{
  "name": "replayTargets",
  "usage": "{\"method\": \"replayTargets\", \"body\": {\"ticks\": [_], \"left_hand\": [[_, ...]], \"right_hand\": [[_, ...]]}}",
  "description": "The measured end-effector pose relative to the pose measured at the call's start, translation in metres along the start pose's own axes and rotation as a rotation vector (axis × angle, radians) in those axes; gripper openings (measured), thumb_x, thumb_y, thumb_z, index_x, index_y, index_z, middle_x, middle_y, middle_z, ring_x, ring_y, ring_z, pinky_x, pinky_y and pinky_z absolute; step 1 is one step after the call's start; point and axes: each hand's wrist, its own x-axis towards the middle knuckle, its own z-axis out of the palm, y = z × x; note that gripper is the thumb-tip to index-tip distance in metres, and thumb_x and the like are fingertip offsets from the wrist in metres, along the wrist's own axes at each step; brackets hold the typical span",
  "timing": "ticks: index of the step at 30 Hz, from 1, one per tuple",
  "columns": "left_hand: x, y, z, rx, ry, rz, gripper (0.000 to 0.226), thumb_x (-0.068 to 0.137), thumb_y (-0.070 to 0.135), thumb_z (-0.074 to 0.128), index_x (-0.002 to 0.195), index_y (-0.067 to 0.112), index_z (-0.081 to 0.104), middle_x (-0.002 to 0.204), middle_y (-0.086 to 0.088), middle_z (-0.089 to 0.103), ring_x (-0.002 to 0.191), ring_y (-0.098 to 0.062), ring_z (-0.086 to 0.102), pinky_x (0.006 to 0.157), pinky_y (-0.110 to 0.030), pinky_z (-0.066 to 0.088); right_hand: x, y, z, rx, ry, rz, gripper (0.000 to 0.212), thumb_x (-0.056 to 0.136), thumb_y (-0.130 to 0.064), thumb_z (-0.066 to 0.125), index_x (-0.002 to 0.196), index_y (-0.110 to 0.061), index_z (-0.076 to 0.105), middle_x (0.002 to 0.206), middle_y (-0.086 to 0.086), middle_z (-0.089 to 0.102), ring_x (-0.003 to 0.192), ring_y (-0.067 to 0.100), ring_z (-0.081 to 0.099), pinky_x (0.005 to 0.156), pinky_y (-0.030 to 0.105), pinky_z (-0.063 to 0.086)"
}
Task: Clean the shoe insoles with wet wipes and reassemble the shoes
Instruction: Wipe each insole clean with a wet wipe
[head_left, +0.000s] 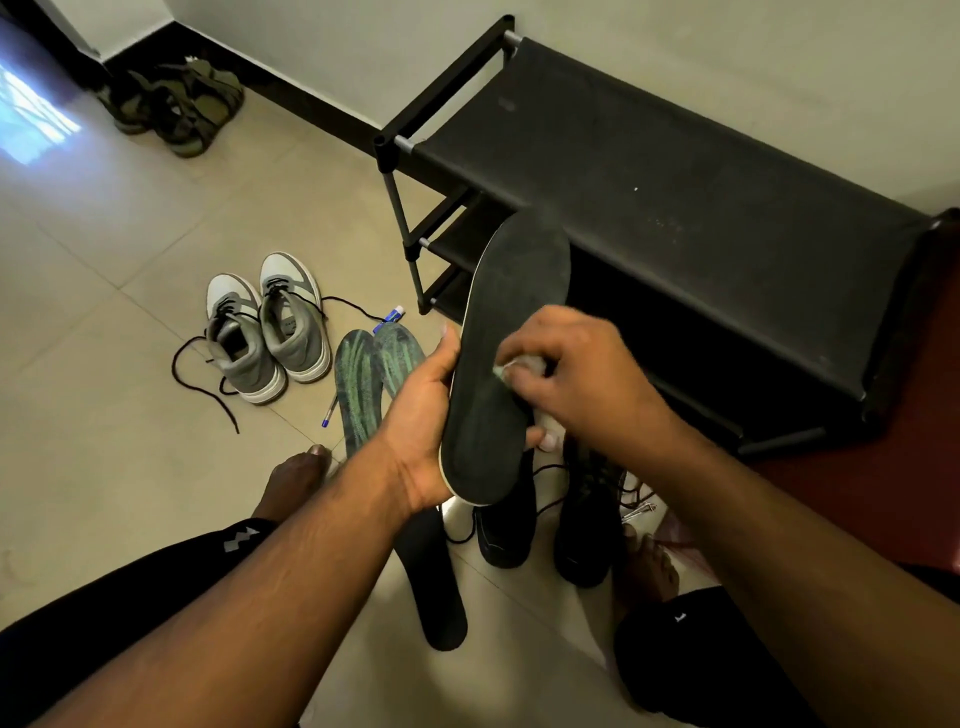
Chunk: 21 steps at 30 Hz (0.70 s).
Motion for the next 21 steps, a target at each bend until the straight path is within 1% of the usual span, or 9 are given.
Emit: {"method": "replayTargets", "body": {"ticks": [2,4,5,7,9,12,15,19,21], "left_hand": [[0.001,0.0,0.0,-0.006,0.021,0.01,0.071,0.095,0.064,0.034,0.104,0.008,0.076,0.103,-0.015,0.068,0.082,-0.027,0.063,0.062,-0.043,0.06],[0.002,0.001,-0.002,-0.001,0.039,0.023,0.073,0.094,0.065,0.037,0.124,0.006,0.066,0.118,-0.016,0.061,0.087,-0.027,0.062,0.065,-0.042,0.06],[0.003,0.002,-0.002,-0.002,0.043,0.032,0.073,0.093,0.066,0.038,0.126,0.007,0.065,0.119,-0.015,0.061,0.088,-0.027,0.063,0.067,-0.042,0.059],[0.002,0.004,-0.003,-0.018,0.038,0.053,0.069,0.094,0.065,0.037,0.11,0.009,0.075,0.109,-0.014,0.068,0.084,-0.027,0.068,0.069,-0.041,0.059],[0.0,0.005,-0.001,-0.055,0.029,0.064,0.069,0.096,0.064,0.036,0.092,0.01,0.079,0.093,-0.013,0.073,0.077,-0.025,0.072,0.067,-0.037,0.06],[0.0,0.006,-0.002,-0.086,0.011,0.061,0.072,0.095,0.066,0.038,0.101,0.005,0.075,0.098,-0.014,0.072,0.084,-0.026,0.073,0.074,-0.035,0.061],[0.001,0.004,-0.001,-0.087,0.035,0.098,0.076,0.094,0.068,0.035,0.099,0.004,0.076,0.098,-0.013,0.072,0.085,-0.026,0.072,0.076,-0.036,0.06],[0.001,0.001,0.003,-0.076,0.028,0.191,0.074,0.097,0.064,0.03,0.096,0.006,0.075,0.093,-0.012,0.073,0.081,-0.024,0.073,0.07,-0.033,0.062],[0.001,0.004,0.002,-0.091,0.032,0.233,0.078,0.097,0.066,0.028,0.087,0.007,0.078,0.09,-0.012,0.073,0.08,-0.023,0.072,0.073,-0.034,0.062]], "right_hand": [[0.006,0.016,-0.007,-0.083,0.085,0.125,0.014,0.08,-0.006,0.069,0.09,-0.014,0.076,0.093,0.0,0.064,0.089,0.013,0.061,0.08,0.023,0.049],[0.009,0.02,-0.015,-0.05,0.163,0.188,0.013,0.079,-0.006,0.069,0.086,-0.015,0.076,0.091,-0.002,0.065,0.086,0.009,0.061,0.075,0.01,0.042],[0.009,0.015,-0.019,0.018,0.179,0.185,0.012,0.078,-0.005,0.07,0.084,-0.015,0.076,0.089,-0.003,0.065,0.083,0.006,0.06,0.073,0.007,0.04],[0.005,-0.002,-0.021,0.182,0.102,0.113,0.013,0.075,-0.005,0.074,0.082,-0.015,0.076,0.087,-0.003,0.067,0.082,0.006,0.061,0.072,0.011,0.044],[-0.005,-0.023,-0.014,0.267,-0.084,-0.004,0.014,0.075,-0.004,0.075,0.084,-0.014,0.076,0.087,0.0,0.067,0.082,0.008,0.062,0.073,0.018,0.049],[-0.017,-0.039,0.004,0.242,-0.24,-0.105,0.013,0.076,-0.005,0.074,0.086,-0.013,0.077,0.086,-0.003,0.066,0.082,0.006,0.061,0.079,0.016,0.048],[-0.015,-0.031,0.012,0.219,-0.147,-0.028,0.011,0.076,-0.006,0.073,0.084,-0.014,0.076,0.084,-0.007,0.065,0.083,0.006,0.059,0.085,0.012,0.042],[-0.01,-0.01,0.012,0.04,-0.034,0.096,0.011,0.083,-0.01,0.068,0.091,-0.015,0.074,0.093,-0.005,0.059,0.086,0.007,0.058,0.079,0.028,0.053],[-0.008,-0.005,0.009,-0.074,-0.026,0.11,0.011,0.087,-0.013,0.065,0.095,-0.015,0.073,0.097,-0.004,0.056,0.088,0.01,0.057,0.079,0.034,0.053]]}}
